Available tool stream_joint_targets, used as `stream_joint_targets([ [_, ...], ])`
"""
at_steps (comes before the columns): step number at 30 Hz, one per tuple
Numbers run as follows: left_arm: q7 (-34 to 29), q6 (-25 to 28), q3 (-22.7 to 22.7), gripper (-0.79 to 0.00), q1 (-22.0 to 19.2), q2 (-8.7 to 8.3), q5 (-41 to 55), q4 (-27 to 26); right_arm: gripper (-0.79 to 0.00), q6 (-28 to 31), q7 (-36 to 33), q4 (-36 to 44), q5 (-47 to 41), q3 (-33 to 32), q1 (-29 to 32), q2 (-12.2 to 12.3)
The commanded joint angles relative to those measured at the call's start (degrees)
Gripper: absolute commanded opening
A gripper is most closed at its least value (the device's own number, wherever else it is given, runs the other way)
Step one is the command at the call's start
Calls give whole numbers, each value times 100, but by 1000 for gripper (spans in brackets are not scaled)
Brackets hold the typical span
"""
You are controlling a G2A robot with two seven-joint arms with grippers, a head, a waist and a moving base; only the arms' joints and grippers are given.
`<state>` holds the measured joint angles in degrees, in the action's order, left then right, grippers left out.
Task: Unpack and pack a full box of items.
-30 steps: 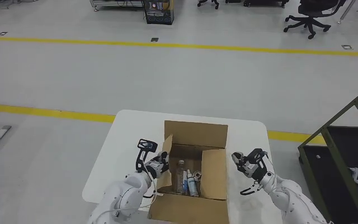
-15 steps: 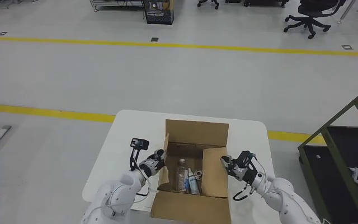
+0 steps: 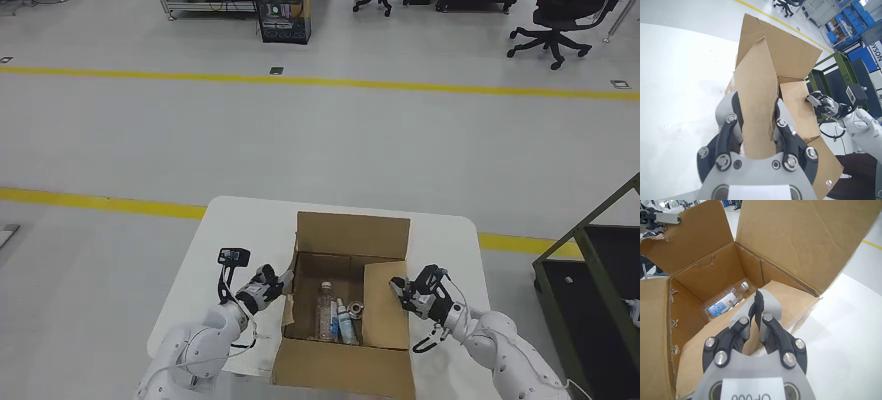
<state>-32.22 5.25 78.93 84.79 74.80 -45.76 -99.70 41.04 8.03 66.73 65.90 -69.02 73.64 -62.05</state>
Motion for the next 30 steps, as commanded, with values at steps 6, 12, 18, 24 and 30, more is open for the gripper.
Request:
stream_joint_targets([
  [6, -39, -118, 62, 0, 47, -52, -394, -53, -785, 22, -5, 72, -17, -34, -11, 5],
  [12, -187, -241, 8, 0, 88, -109, -1237, -180, -785, 35, 14, 199, 9, -84, 36, 19],
  [18, -272, -324, -79, 0, 138, -148, -1903, -337, -785, 70, 31, 404, 55, -179, 138, 50],
  [24, -359, -534, -208, 0, 160, -188, -2992, -396, -785, 48, -14, 491, 95, -229, 211, 67],
  [30, -401, -751, -242, 0, 178, -204, -3617, -336, -785, 27, -28, 495, 93, -246, 240, 71],
])
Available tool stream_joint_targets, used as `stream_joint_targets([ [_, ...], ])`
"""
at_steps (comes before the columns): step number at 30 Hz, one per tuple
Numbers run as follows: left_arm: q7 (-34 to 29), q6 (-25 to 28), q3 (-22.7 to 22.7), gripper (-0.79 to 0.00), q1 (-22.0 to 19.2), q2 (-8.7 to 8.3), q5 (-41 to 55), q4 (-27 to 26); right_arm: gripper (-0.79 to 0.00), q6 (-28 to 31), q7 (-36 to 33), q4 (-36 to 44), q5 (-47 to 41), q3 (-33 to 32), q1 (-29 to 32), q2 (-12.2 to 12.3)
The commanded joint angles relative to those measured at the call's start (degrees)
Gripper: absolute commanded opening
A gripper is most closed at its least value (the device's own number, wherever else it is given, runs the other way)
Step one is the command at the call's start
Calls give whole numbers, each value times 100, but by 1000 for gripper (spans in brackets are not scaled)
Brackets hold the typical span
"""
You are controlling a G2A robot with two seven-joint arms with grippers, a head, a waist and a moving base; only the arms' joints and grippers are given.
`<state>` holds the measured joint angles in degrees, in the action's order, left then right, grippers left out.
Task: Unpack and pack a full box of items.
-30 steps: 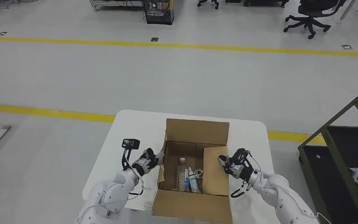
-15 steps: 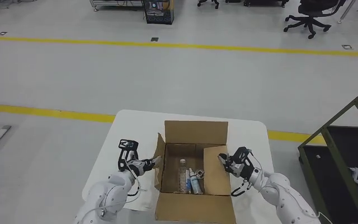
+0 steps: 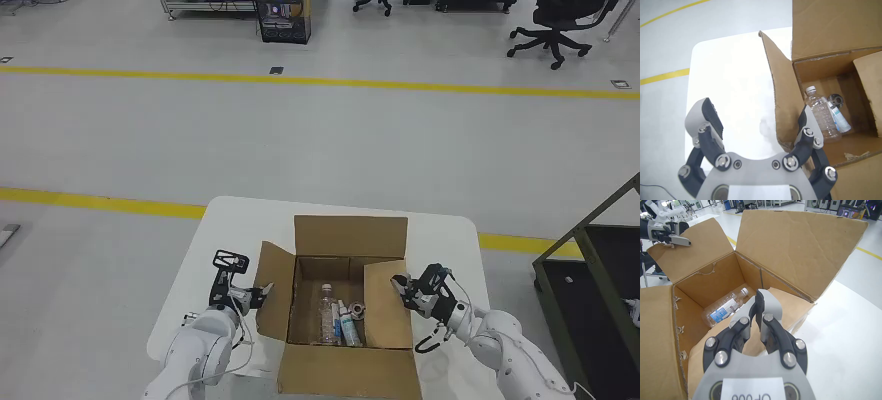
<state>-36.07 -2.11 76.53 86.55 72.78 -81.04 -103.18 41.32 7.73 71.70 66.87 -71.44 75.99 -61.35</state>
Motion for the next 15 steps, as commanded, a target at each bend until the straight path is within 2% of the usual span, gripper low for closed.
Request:
stream_joint_targets([
  [1, -48, -26, -5, 0, 4, -6, -181, 31, -785, -1, -1, -5, -13, -6, 7, 1],
  [15, 5, -206, -208, 0, -101, 32, -495, 686, -785, -41, -8, -34, -19, -24, 34, 2],
])
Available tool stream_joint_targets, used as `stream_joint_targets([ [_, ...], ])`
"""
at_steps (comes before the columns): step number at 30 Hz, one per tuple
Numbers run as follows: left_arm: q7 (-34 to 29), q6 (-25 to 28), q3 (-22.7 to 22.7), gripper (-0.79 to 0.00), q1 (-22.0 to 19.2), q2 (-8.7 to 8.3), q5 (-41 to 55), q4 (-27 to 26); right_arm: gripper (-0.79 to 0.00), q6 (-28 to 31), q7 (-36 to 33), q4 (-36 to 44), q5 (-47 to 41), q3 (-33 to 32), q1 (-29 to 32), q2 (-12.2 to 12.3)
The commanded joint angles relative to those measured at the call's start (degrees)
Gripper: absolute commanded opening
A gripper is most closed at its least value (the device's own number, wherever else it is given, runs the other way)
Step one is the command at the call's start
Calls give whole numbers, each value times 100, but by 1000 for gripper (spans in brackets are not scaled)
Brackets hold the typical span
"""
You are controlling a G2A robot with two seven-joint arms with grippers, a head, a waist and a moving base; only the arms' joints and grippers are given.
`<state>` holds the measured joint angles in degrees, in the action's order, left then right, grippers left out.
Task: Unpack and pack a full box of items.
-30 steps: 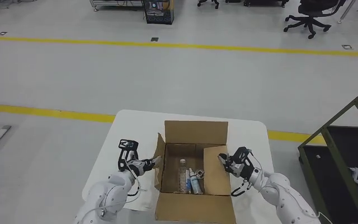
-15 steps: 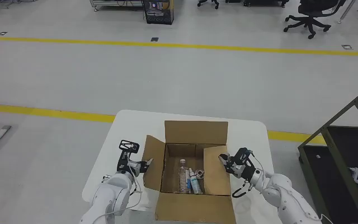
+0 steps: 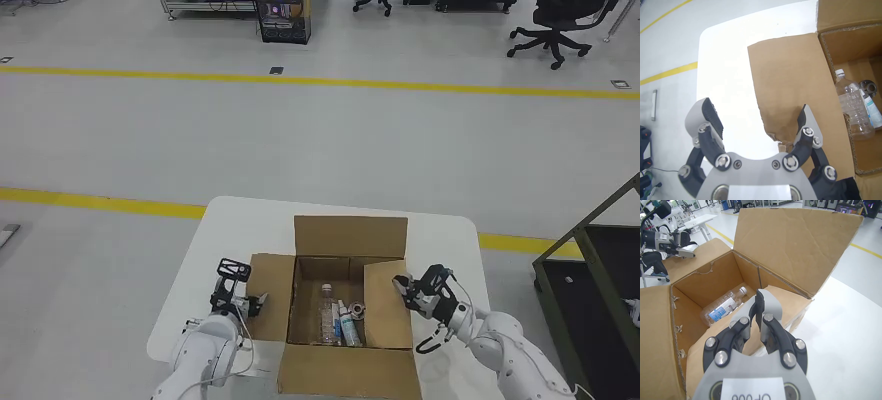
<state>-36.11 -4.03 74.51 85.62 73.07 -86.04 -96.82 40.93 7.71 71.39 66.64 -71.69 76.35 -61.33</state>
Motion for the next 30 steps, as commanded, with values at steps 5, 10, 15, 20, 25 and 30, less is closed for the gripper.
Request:
stream_joint_targets([
  [5, 39, -36, -20, 0, -30, 14, -4, 201, -785, 1, -22, 4, -9, 1, 4, -1],
  [10, 1, -64, -50, 0, -25, 26, -24, 189, -785, -3, -29, 44, -12, -26, 24, 5],
  [15, 268, 88, 38, 0, 132, 10, 32, -357, -785, -167, -44, 226, -25, -328, 141, 64],
  [20, 499, 232, 192, 0, 398, -24, -51, -853, -785, -329, -36, 333, -122, -822, 379, 153],
  [25, 612, 356, 249, 0, 612, -41, -63, -1322, -785, -535, -183, 142, -169, -1059, 478, 189],
  [30, 793, 641, 263, 0, 861, -64, -31, -1868, -785, -684, -307, -137, -51, -794, 412, 137],
])
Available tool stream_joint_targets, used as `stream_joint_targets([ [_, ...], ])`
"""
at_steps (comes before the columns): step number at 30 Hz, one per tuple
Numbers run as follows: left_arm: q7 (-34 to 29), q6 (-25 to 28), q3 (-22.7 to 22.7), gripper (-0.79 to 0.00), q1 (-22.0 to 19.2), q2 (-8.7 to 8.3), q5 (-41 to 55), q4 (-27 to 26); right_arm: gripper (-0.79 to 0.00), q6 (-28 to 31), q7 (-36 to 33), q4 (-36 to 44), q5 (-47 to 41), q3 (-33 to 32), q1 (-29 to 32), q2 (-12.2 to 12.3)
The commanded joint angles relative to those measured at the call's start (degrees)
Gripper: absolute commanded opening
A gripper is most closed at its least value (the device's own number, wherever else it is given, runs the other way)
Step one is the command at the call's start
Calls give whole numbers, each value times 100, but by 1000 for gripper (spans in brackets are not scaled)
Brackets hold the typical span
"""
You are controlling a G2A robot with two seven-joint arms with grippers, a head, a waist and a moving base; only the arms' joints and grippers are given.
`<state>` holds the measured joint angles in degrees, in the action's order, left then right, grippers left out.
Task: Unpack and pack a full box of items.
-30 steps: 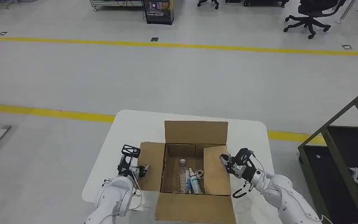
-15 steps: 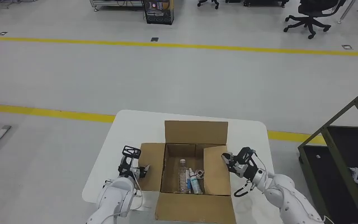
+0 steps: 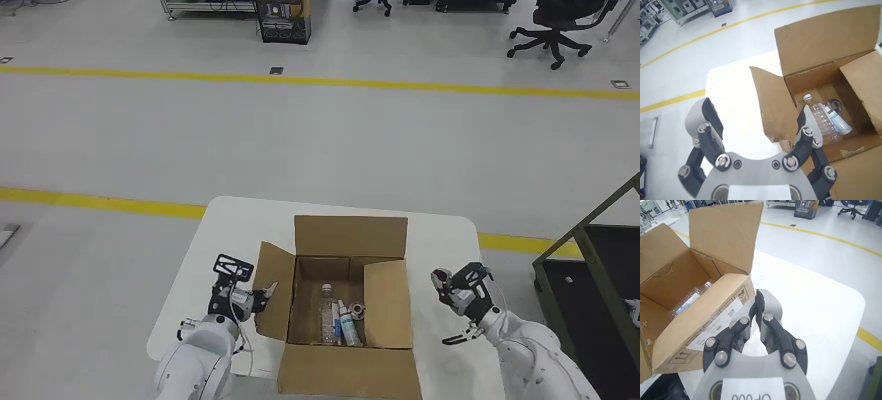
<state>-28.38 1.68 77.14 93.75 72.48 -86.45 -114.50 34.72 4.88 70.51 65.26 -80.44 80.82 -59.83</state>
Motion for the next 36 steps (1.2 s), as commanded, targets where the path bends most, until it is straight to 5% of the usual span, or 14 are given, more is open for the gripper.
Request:
stream_joint_targets([
  [1, 27, 148, -12, 0, 91, -8, 51, -187, -785, -149, -34, -79, 214, 183, -70, -31],
  [8, -76, 649, -399, 0, 253, -22, -84, -558, -785, -252, 137, -331, 446, 807, -301, -174],
  [18, -98, 886, -1102, 0, 9, 30, -29, -266, -785, -207, 233, -471, 700, 1353, -537, -305],
  [36, -181, 849, -1128, 0, -95, 39, 300, -27, -785, 409, 112, -130, 822, 1671, -340, -326],
])
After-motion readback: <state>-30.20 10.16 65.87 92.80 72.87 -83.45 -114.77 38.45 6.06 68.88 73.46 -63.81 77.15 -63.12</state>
